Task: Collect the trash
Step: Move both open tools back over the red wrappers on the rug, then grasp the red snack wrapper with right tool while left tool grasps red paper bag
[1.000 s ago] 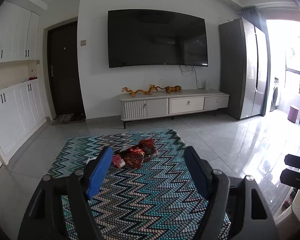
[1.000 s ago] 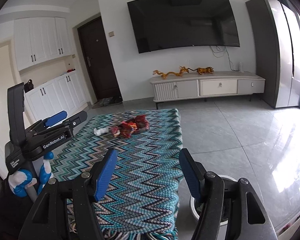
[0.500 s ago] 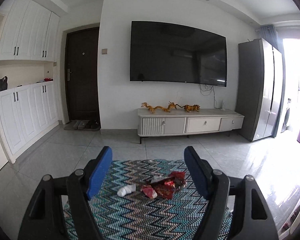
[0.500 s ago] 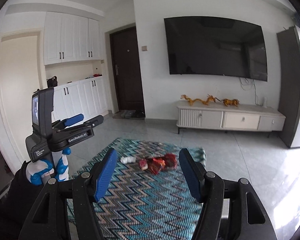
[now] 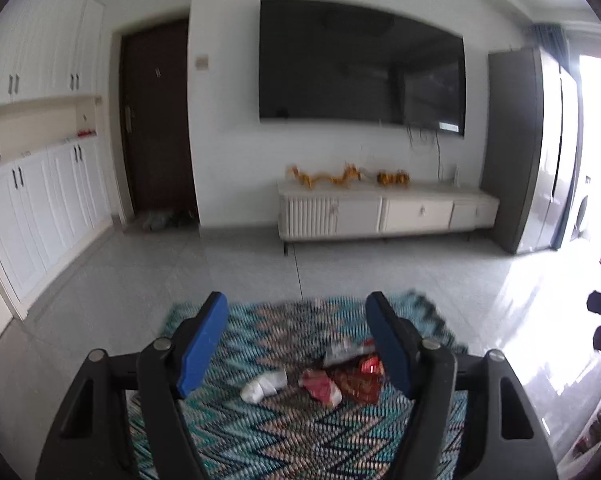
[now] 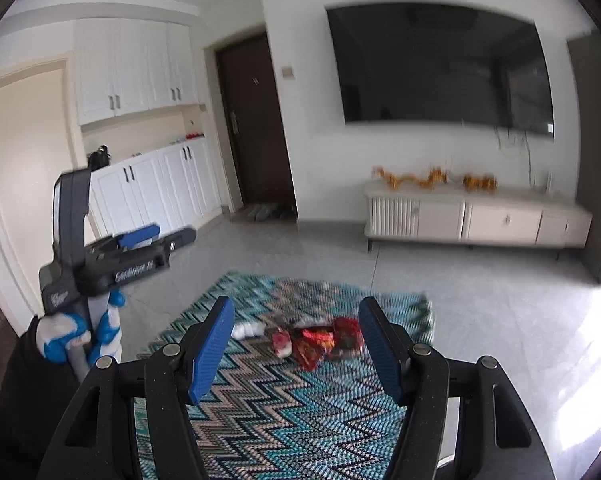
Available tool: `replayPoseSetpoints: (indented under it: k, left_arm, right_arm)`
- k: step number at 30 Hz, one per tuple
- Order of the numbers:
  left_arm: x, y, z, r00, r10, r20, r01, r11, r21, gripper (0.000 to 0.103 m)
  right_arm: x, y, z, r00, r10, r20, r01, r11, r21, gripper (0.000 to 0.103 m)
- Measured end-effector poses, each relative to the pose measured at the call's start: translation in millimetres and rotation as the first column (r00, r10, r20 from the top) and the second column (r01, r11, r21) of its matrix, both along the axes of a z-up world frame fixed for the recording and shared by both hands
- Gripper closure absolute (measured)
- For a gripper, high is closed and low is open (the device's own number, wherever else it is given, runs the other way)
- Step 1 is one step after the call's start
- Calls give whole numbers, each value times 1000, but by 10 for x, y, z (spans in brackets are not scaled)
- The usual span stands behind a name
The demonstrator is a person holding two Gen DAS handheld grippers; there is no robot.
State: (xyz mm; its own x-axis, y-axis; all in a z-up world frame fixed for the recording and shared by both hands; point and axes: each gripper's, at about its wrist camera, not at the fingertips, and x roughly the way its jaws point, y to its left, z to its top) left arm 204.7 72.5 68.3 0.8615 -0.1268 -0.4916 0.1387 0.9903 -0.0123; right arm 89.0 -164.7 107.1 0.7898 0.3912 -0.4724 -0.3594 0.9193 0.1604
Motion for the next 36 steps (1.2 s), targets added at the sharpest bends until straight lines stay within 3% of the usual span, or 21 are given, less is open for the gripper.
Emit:
replayPoseSetpoints:
  k: [2, 4, 6, 10, 13, 20, 23, 25, 28, 36]
  left_arm:
    - [209, -34, -342, 996, -19, -87, 17, 1000, -19, 43]
    - [461, -67, -764, 982, -30, -184, 22, 999, -47, 45]
    - [650, -104, -1098, 966, -38, -256, 23, 998, -62, 45]
    - [899, -189, -1607, 940, -33, -339, 15, 998, -57, 45]
    - [1040, -226, -1818, 927, -31, -373, -1, 996, -85, 45]
    - [1233, -262, -2117, 911, -23, -412, -15, 996, -88, 45]
    - [1207, -263, -2178, 911, -24, -412, -9, 997, -78, 49]
    - [1142, -263, -2168, 916, -26, -400, -6, 997, -79, 62]
    - [1041, -221, -2139, 918, -28, -395, -10, 996, -93, 66]
    - [523, -180, -1962, 939, -35, -344, 5, 996, -88, 69]
  right_arm:
    - [259, -38, -286, 998, -14, -59, 15, 1000, 9, 41]
    - [517, -95, -582, 992, -28, -122, 32, 999, 26, 49]
    - [762, -143, -872, 983, -36, -181, 44, 998, 43, 50]
    - [1222, -143, -1354, 960, -37, -276, 56, 997, 59, 50]
    - [1497, -84, -1627, 946, -44, -321, 65, 997, 53, 50]
    - [1990, -43, -2109, 917, -99, -386, 134, 989, 65, 51]
    - [2117, -33, -2248, 904, -96, -417, 138, 988, 74, 58]
    - [2155, -24, -2313, 896, -83, -436, 129, 988, 79, 74]
    - [2132, -52, -2345, 892, -46, -450, 107, 988, 110, 84]
    - [1532, -131, -2070, 913, 5, -407, 43, 993, 110, 85]
